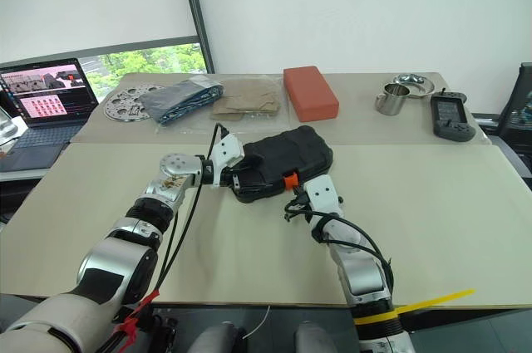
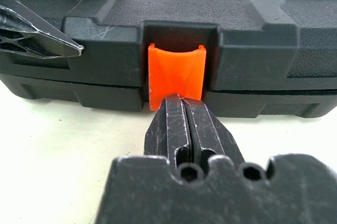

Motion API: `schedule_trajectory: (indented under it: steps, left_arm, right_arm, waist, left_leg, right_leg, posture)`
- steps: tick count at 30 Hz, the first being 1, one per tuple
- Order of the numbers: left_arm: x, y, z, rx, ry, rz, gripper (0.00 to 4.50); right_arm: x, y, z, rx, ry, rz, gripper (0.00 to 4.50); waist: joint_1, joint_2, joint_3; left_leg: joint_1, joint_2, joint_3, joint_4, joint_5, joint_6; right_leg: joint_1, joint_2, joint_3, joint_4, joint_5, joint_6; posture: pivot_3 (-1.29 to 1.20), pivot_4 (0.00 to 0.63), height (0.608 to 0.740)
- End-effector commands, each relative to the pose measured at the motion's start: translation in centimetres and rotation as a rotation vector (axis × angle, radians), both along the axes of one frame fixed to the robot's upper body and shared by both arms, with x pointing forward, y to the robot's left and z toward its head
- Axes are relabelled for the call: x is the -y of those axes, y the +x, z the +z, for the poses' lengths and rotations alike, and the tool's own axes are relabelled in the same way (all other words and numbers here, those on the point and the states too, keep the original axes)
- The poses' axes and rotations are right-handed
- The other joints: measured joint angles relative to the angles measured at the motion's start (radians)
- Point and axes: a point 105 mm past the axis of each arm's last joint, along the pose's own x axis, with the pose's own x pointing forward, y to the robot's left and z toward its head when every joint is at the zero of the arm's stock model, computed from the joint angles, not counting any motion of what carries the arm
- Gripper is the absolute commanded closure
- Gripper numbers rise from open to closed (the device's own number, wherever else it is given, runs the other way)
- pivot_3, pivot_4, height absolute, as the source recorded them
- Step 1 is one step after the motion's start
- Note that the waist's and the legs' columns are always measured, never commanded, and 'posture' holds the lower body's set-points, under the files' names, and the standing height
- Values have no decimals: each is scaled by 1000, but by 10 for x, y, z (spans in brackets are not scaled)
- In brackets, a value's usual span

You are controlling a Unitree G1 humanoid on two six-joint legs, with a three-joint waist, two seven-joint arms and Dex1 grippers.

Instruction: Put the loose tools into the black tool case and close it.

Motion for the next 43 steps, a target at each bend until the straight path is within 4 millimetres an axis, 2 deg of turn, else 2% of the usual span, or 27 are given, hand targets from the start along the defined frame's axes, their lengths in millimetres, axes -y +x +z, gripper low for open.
schedule_trajectory:
  steps: [1, 13, 16, 20, 22, 25, 27, 31, 34, 37, 39, 43]
  left_arm:
    - [-5, -25, -62, -207, 122, -16, 0]
    - [-11, -23, -60, -198, 114, 9, 0]
    - [-21, -18, -49, -164, 83, 32, 0]
    - [-36, -19, -36, -132, 30, 56, 0]
    - [-48, -23, -23, -102, -29, 82, 0]
    - [-58, -31, -9, -82, -98, 114, 0]
    - [-71, -42, 1, -67, -144, 148, 0]
    - [-96, -64, 15, -45, -212, 238, 0]
    - [-112, -74, 16, -26, -197, 335, 0]
    - [-120, -86, 15, -47, -211, 410, 0]
    - [-123, -96, 11, -60, -224, 461, 0]
    - [-129, -105, -2, -75, -202, 524, 0]
  right_arm:
    - [-10, 6, 14, 47, 22, 32, 4474]
    - [-2, 2, 11, 31, 10, 41, 4474]
    - [16, -8, 7, 19, -14, 62, 4474]
    - [35, -20, 15, 42, 17, 129, 4474]
    - [60, -23, 22, 42, 42, 127, 4025]
    - [82, -25, 25, 43, 41, 129, 3168]
    - [97, -29, 27, 45, 24, 157, 2389]
    - [117, -42, 27, 43, 9, 256, 1079]
    - [124, -49, 26, 37, 21, 310, 70]
    - [131, -52, 26, 35, 20, 334, 10]
    - [138, -50, 24, 35, 12, 333, 10]
    - [142, -47, 22, 34, 6, 342, 10]
  waist:
    - [0, 0, 0]
    - [5, 0, 0]
    - [6, 0, 0]
    - [-4, 0, 2]
    - [-16, 0, 4]
    - [-30, 1, 8]
    - [-29, 2, 10]
    - [-25, 5, 16]
    - [-21, 7, 20]
    - [-9, 1, 25]
    - [0, 1, 25]
    - [7, 1, 25]
  left_leg:
    - [0, 0, 0, 0, 0, 0]
    - [-1, 0, 0, 0, 0, 0]
    - [-3, 0, 0, 0, 0, 0]
    - [-9, 1, 1, -1, 0, 0]
    - [-10, 2, 1, -1, 0, 0]
    - [-11, 4, 2, -9, 0, 0]
    - [-9, 4, 2, -16, 0, 0]
    - [-9, 6, 2, -20, 0, 0]
    - [-7, 6, 1, -20, 0, 0]
    - [-9, 5, 1, -19, 0, 0]
    - [-9, 4, 3, -19, 0, 0]
    - [-9, 4, 5, -20, 0, 0]
  right_leg:
    - [0, 0, 0, 0, 0, 0]
    - [0, -1, 0, -1, 0, 0]
    - [-1, -1, -1, -1, 0, 0]
    - [-2, -1, 0, -2, 0, 0]
    - [-3, 1, 1, -2, 0, 0]
    - [-4, 1, 2, -2, 0, -1]
    - [-4, 2, 1, -2, 0, -1]
    - [-6, 3, 1, -2, -3, -7]
    - [-8, 0, 0, -2, -2, -14]
    - [-9, -4, -1, -3, -1, -14]
    - [-9, -15, -3, -4, -1, -15]
    - [-7, -19, -3, -7, -1, -15]
  posture:
    - [0, 150, 740]
    - [0, 150, 740]
    - [0, 150, 740]
    - [0, 150, 740]
    - [0, 150, 740]
    - [0, 150, 740]
    - [0, 150, 740]
    - [0, 150, 740]
    - [0, 150, 740]
    - [0, 150, 740]
    - [0, 150, 740]
    - [0, 150, 740]
